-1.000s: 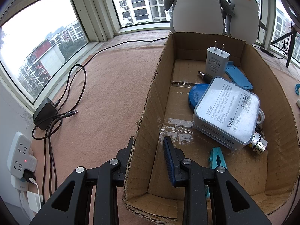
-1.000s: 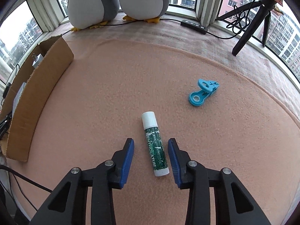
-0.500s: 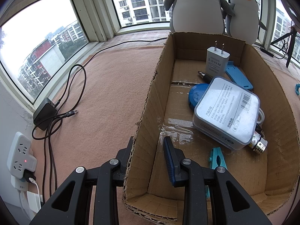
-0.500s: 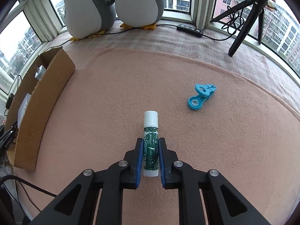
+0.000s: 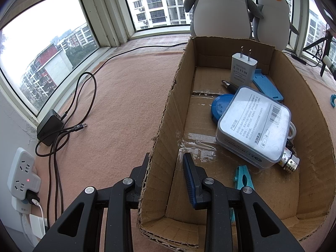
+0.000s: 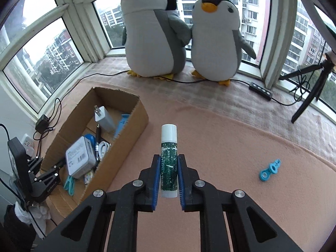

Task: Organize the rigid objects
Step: 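Carry the glue stick with the right gripper into the box and release, then move the right gripper to the teal plastic clip and grasp it, then carry the teal clip with the right gripper into the box and release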

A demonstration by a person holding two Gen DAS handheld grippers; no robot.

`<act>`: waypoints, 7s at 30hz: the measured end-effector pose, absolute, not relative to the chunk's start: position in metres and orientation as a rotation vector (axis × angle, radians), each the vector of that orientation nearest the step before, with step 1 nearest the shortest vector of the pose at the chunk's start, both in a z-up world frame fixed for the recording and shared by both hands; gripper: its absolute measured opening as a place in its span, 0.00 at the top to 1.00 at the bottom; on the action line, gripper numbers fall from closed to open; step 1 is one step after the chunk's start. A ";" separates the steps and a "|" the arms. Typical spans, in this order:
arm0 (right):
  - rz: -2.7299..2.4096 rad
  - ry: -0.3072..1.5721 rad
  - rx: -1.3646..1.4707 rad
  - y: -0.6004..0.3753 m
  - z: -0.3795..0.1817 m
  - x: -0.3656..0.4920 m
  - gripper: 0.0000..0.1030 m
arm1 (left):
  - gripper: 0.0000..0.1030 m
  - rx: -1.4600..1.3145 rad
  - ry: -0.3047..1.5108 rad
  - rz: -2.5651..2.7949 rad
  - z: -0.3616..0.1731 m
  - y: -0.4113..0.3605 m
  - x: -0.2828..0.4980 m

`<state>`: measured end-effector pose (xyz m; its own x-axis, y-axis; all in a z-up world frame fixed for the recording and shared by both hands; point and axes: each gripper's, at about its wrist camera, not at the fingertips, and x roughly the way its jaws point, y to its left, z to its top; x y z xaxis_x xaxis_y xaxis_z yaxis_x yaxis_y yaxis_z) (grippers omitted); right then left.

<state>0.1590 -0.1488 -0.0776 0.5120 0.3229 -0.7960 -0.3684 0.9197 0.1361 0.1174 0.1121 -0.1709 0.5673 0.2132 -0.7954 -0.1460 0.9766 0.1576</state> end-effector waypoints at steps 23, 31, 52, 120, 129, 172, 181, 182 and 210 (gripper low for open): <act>0.565 1.006 -0.086 -0.050 -0.104 0.178 0.87 | 0.71 0.077 0.944 0.212 -0.171 0.112 0.117; 0.572 1.012 -0.107 -0.040 -0.110 0.177 0.87 | 0.71 0.076 0.944 0.212 -0.171 0.112 0.117; 0.577 0.925 -0.135 -0.047 -0.091 0.164 0.47 | 0.71 0.077 0.943 0.212 -0.171 0.112 0.118; -0.082 1.133 0.228 -0.320 -0.167 0.241 0.64 | 0.70 0.077 0.942 0.212 -0.171 0.112 0.117; -0.090 1.126 0.223 -0.328 -0.166 0.235 0.83 | 0.70 0.077 0.942 0.212 -0.172 0.112 0.117; 0.538 0.922 -0.126 -0.047 -0.082 0.131 0.83 | 0.71 0.067 0.937 0.212 -0.172 0.115 0.119; 0.562 0.933 -0.188 -0.020 -0.090 0.133 0.83 | 0.70 0.068 0.937 0.212 -0.172 0.115 0.119; 0.563 0.936 -0.191 -0.018 -0.092 0.133 0.83 | 0.70 0.068 0.937 0.212 -0.172 0.115 0.119; 0.537 0.920 -0.230 -0.010 -0.097 0.136 0.64 | 0.70 0.067 0.936 0.212 -0.172 0.115 0.118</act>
